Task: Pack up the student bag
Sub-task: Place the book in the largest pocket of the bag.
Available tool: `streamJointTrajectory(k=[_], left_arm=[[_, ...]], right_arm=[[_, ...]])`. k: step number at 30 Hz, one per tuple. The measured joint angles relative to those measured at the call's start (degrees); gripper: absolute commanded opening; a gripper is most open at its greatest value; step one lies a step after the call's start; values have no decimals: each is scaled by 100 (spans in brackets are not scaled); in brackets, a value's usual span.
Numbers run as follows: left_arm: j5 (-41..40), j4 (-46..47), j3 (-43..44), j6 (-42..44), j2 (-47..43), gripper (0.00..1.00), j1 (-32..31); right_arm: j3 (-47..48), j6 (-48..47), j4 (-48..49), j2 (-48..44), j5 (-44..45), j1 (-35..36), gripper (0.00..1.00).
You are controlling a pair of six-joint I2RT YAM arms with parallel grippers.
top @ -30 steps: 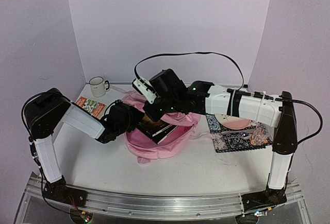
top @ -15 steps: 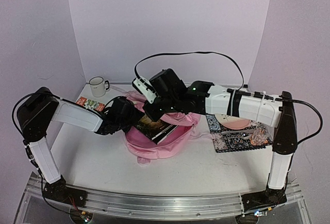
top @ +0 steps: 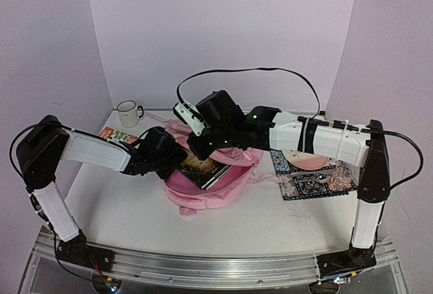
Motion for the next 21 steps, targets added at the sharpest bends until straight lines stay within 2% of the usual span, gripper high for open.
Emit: streamJointTrajectory(k=[13, 21], left_arm=[[773, 753, 18, -244, 400, 69, 4], [1049, 1380, -62, -236, 478, 78, 0]], right_arm=[[-111, 145, 13, 0, -174, 21, 0], [-269, 225, 211, 0, -71, 57, 0]])
